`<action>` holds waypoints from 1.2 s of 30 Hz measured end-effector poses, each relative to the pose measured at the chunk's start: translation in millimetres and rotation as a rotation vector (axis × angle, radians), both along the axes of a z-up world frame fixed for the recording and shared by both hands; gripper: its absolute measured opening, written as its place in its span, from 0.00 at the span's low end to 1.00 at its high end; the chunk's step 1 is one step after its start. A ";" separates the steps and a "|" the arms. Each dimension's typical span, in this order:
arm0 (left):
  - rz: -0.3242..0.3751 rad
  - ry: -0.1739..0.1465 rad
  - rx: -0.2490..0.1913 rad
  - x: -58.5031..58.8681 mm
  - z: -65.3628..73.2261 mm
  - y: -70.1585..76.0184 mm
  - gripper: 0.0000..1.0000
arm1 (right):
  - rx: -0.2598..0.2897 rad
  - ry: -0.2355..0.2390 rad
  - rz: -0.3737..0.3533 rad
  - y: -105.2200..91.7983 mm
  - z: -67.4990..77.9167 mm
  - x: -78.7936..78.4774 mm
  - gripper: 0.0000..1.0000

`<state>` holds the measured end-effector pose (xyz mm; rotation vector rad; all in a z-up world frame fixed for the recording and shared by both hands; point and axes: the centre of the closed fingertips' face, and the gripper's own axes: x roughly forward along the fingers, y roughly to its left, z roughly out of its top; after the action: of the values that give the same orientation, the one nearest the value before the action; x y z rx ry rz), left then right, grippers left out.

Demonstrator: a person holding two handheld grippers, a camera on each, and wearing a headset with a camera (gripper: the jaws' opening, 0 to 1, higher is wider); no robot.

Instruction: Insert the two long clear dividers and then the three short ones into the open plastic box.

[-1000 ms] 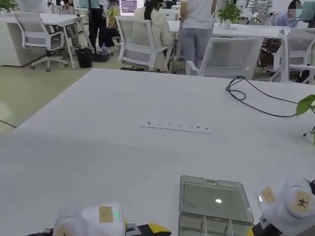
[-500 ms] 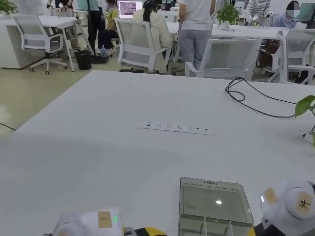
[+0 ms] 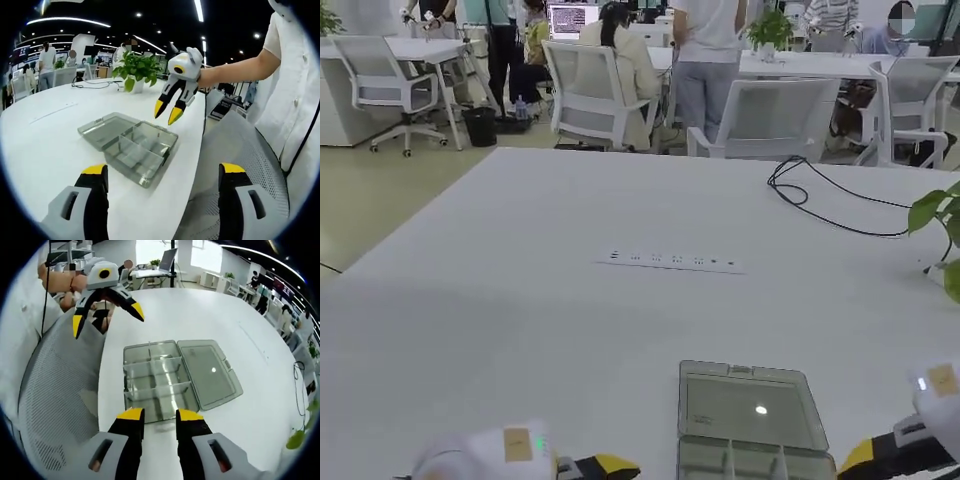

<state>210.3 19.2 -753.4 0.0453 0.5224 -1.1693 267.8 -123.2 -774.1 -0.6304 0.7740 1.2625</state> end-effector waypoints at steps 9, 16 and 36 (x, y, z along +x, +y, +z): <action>0.008 -0.006 0.012 3.9 -0.2 6.0 0.99 | 0.076 -0.003 -0.079 -20.5 11.4 -18.8 0.46; 0.014 -0.010 0.021 4.4 -0.4 8.4 1.00 | 0.131 -0.003 -0.140 -36.6 13.7 -35.5 0.61; 0.016 0.010 0.071 -6.4 -16.2 14.7 1.00 | 0.241 0.007 -0.279 -56.4 0.5 -61.0 0.93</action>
<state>203.9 33.9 -769.7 0.0966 0.5723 -1.1358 206.8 -179.5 -773.5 -0.3107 0.6759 1.0800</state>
